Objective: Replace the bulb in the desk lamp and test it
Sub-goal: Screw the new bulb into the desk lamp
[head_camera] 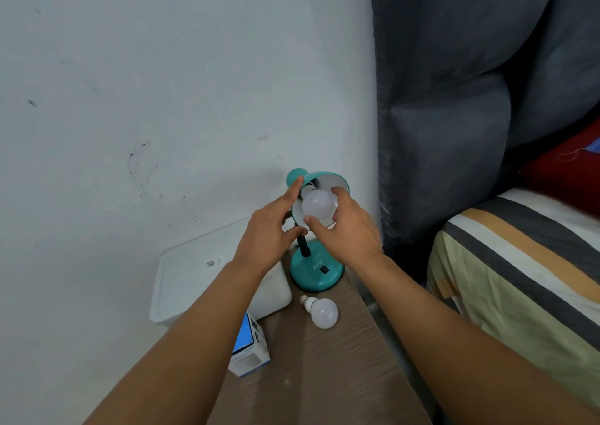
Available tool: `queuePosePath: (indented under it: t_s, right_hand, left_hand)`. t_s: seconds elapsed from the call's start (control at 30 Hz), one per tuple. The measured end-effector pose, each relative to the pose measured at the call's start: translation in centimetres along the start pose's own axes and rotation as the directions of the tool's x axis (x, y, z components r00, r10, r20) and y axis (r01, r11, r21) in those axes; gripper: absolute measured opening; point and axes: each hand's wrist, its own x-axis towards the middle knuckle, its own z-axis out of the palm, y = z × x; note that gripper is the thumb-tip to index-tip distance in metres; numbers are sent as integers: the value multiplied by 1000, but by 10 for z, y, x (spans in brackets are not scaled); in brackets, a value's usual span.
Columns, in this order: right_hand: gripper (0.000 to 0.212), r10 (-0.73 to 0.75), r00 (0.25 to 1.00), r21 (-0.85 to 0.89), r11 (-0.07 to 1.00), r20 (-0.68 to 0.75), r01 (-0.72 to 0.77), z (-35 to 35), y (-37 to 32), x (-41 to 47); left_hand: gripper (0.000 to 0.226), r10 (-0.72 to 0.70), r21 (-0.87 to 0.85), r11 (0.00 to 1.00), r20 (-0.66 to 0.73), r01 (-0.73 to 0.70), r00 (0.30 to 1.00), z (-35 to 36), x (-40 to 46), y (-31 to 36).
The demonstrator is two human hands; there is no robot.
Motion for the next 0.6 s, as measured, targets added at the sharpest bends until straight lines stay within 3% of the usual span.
queuePosePath:
  t_s: [0.13, 0.6]
  right_hand:
    - [66, -79, 997, -74, 994, -26, 77, 0, 2, 4]
    - [62, 6, 1000, 18, 1000, 4, -6, 2, 3, 2]
  left_hand:
    - [92, -13, -2, 1000, 4, 13, 1000, 0, 0, 0]
    - [92, -30, 5, 1000, 7, 30, 1000, 0, -2, 5]
